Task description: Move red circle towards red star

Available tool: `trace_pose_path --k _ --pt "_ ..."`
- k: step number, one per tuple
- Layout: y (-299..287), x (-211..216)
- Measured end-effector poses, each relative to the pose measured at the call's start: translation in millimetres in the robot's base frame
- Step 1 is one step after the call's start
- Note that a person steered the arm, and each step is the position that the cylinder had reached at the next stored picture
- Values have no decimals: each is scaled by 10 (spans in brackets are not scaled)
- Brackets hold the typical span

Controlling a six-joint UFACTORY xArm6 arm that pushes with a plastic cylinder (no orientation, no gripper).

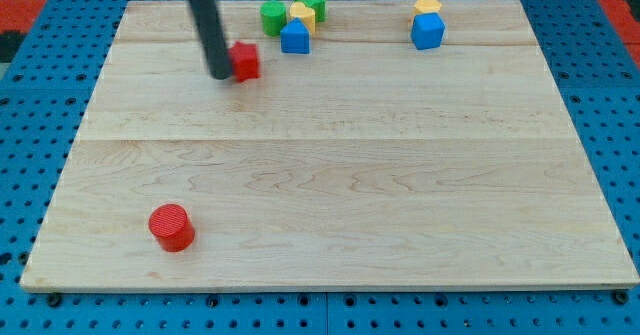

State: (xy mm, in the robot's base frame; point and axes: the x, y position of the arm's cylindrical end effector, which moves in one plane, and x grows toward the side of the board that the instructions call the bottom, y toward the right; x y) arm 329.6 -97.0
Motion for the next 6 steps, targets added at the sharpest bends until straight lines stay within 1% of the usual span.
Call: trace_pose_path --k 1,2,3,4,5,6 --pt "328 -50" --pt "308 248" --pt "317 1292" --pt "166 2305" --pt "-439 2586" --pt "-917 2154"
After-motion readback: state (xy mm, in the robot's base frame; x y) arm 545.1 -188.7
